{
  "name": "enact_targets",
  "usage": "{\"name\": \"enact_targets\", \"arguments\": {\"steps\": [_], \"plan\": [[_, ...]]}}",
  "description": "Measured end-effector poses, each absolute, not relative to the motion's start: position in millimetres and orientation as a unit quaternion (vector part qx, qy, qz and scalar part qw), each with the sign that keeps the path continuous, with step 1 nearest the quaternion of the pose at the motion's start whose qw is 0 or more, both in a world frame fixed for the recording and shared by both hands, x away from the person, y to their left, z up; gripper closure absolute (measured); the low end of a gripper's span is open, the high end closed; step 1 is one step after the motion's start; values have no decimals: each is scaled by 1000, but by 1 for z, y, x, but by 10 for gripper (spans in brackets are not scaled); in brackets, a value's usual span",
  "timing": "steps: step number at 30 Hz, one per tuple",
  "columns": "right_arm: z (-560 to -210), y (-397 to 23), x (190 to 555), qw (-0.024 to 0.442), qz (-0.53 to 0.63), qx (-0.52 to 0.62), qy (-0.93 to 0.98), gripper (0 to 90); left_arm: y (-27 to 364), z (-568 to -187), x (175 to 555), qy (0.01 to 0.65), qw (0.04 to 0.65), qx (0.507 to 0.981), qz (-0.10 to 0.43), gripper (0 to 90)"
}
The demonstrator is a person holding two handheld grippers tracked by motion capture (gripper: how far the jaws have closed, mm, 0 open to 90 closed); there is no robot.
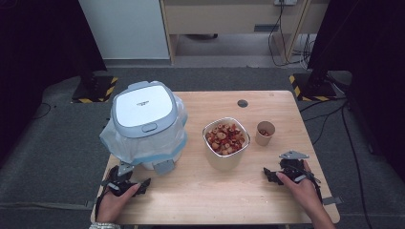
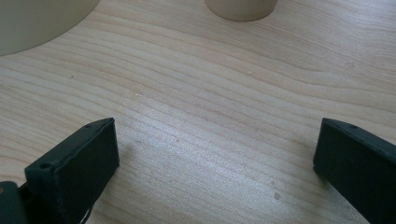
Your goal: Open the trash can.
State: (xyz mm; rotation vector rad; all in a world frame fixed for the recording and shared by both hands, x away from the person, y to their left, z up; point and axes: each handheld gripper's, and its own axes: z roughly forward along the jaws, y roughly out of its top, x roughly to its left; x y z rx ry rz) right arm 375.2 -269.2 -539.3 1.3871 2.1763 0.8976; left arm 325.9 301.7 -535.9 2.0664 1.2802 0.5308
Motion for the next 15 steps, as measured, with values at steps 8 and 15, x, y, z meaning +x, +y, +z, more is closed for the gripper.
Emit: {"name": "enact_targets", "arguments": {"steps": [8,15], "plan": [[-539,-269,375,204,322,497,780,6,292,-529,316,467,330,795,202,103],[-539,-269,375,204,322,497,780,6,288,-519,304,457,349,793,200,129]]}}
